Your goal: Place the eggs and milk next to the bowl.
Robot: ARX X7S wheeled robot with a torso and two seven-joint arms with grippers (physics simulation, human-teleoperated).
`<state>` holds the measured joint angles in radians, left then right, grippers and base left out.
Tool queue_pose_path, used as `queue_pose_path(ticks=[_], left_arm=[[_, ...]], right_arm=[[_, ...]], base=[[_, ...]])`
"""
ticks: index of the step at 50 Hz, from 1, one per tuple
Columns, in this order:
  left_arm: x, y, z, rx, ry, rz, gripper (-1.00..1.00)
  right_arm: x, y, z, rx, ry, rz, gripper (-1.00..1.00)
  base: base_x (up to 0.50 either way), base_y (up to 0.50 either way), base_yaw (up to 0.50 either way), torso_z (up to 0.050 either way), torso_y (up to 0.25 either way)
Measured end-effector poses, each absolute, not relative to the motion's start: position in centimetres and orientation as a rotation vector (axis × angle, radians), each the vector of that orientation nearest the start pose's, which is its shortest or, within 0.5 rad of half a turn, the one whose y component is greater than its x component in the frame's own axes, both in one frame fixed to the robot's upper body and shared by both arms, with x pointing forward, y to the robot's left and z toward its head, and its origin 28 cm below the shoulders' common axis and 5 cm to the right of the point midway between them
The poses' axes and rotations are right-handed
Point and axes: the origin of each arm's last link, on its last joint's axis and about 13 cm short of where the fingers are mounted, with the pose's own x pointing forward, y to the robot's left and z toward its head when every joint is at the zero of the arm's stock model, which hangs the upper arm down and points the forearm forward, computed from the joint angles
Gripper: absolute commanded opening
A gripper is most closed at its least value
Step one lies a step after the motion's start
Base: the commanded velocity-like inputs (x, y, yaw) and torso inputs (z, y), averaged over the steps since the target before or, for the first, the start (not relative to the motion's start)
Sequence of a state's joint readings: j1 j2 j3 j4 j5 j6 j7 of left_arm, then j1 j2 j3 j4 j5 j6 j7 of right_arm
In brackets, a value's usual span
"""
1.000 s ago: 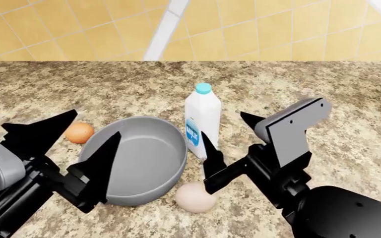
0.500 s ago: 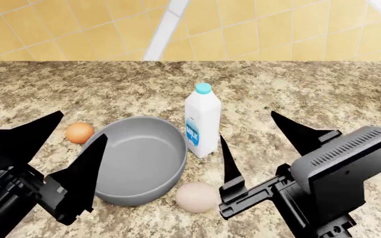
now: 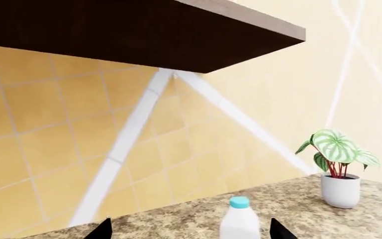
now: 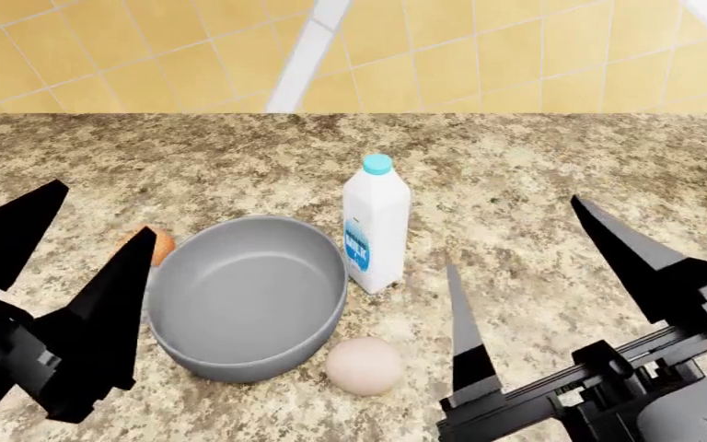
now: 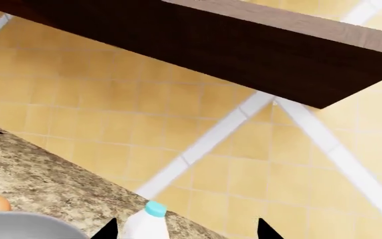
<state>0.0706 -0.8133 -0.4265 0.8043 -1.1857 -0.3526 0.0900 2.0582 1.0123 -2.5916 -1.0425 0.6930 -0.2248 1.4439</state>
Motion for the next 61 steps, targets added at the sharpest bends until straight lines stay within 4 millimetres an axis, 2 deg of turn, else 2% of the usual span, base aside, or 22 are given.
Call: queue_pose_path(ticks=[10, 23, 42, 61], left_arm=[[15.2, 30.9, 22.1, -0.107, -0.429, -0.567, 1.00], [14.4, 31.4, 22.8, -0.121, -0.509, -0.578, 1.00], [13.7, 32.0, 23.7, -0.136, -0.596, -0.547, 1.00], [13.3, 32.2, 24.4, -0.191, -0.683, -0.533, 1.00]], right_arm=[[12.0, -12.2, 22.8, -0.338, -0.444, 0.198, 1.00], [12.3, -12.6, 23.2, -0.384, -0.483, 0.122, 1.00], [13.3, -12.2, 24.3, -0.449, -0.557, 0.074, 1.00], [13.9, -11.6, 25.3, -0.455, -0.708, 0.104, 1.00]], base=[[0.00, 0.00, 0.00, 0.000, 0.000], [0.00, 0.00, 0.00, 0.000, 0.000], [0.00, 0.00, 0.00, 0.000, 0.000], [0.00, 0.00, 0.00, 0.000, 0.000]])
